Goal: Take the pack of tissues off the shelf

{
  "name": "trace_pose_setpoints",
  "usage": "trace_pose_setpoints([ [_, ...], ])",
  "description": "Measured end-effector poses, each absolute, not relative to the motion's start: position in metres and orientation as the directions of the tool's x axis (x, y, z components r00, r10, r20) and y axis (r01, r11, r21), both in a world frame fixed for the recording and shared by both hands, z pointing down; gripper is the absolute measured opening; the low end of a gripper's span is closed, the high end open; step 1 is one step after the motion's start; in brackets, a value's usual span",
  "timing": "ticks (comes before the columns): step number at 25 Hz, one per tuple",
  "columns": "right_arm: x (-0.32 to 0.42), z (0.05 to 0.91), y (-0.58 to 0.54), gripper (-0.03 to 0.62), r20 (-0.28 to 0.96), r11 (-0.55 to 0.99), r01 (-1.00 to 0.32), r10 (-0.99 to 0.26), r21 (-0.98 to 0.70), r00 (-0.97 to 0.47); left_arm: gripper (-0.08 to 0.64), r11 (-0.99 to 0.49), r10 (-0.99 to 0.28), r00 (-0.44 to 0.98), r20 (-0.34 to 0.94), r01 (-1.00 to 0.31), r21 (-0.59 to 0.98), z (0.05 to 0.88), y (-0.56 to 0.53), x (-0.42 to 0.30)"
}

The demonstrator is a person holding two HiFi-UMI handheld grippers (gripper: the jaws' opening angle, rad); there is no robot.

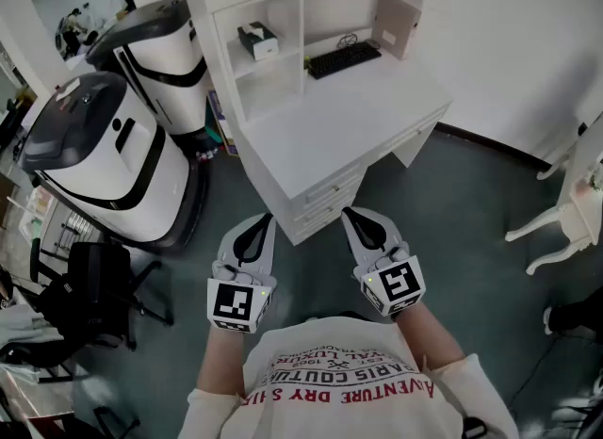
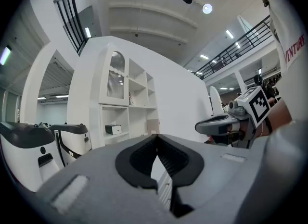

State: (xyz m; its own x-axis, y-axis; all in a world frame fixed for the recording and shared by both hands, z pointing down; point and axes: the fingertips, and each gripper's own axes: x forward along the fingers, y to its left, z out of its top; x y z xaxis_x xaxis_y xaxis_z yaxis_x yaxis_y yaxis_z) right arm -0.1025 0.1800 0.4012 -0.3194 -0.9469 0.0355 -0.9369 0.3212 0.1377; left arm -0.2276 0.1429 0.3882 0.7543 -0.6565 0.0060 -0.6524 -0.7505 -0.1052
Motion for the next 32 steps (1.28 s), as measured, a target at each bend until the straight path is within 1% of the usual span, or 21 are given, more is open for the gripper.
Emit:
trace_pose_setpoints([
  [10, -0.098, 0.402, 0.171, 0.000, 0.041, 0.313, -0.941, -0.950, 0.131, -0.310, 0.006, -0.746, -0.663, 0.749, 0.016, -0.658, -0.101, 0.390, 0.134, -0.226],
  [17, -0.083, 0.402, 0.161, 0.000, 0.033, 0.254, -0.964, -0.967, 0.077, -0.252, 0.007, -0.735, -0.676, 0.737, -0.002, -0.675, -0.065, 0.386, 0.127, -0.223],
  [18, -0.081, 0.402, 0.159, 0.000, 0.033, 0.251, -0.965, -0.968, 0.075, -0.250, 0.021, -0.727, -0.685, 0.728, -0.015, -0.685, -0.052, 0.384, 0.123, -0.224],
  [19, -0.079, 0.402, 0.157, 0.000, 0.035, 0.252, -0.965, -0.968, 0.075, -0.250, 0.159, -0.721, -0.691, 0.722, -0.027, -0.691, -0.042, 0.382, 0.120, -0.223],
  [20, -0.078, 0.403, 0.154, 0.000, 0.037, 0.255, -0.964, -0.967, 0.075, -0.252, 0.337, -0.717, -0.695, 0.718, -0.035, -0.696, -0.036, 0.380, 0.116, -0.223],
  [21, -0.077, 0.403, 0.151, 0.000, 0.038, 0.258, -0.963, -0.966, 0.077, -0.255, 0.412, -0.709, -0.703, 0.710, -0.039, -0.704, -0.037, 0.378, 0.112, -0.223],
  [23, -0.073, 0.403, 0.143, 0.000, 0.037, 0.263, -0.962, -0.965, 0.078, -0.261, 0.418, -0.682, -0.729, 0.684, -0.039, -0.730, -0.049, 0.377, 0.101, -0.224],
  [25, -0.069, 0.405, 0.133, 0.000, 0.035, 0.271, -0.959, -0.962, 0.076, -0.269, 0.441, -0.662, -0.747, 0.664, -0.034, -0.748, -0.052, 0.379, 0.089, -0.224],
  [28, -0.057, 0.413, 0.116, 0.000, 0.048, 0.296, -0.953, -0.955, 0.071, -0.293, 0.442, -0.640, -0.767, 0.641, -0.023, -0.767, -0.037, 0.386, 0.073, -0.216],
  [32, -0.024, 0.424, 0.082, 0.000, 0.081, 0.323, -0.945, -0.944, 0.045, -0.319, 0.442, -0.618, -0.786, 0.618, -0.012, -0.786, -0.026, 0.391, 0.047, -0.187],
])
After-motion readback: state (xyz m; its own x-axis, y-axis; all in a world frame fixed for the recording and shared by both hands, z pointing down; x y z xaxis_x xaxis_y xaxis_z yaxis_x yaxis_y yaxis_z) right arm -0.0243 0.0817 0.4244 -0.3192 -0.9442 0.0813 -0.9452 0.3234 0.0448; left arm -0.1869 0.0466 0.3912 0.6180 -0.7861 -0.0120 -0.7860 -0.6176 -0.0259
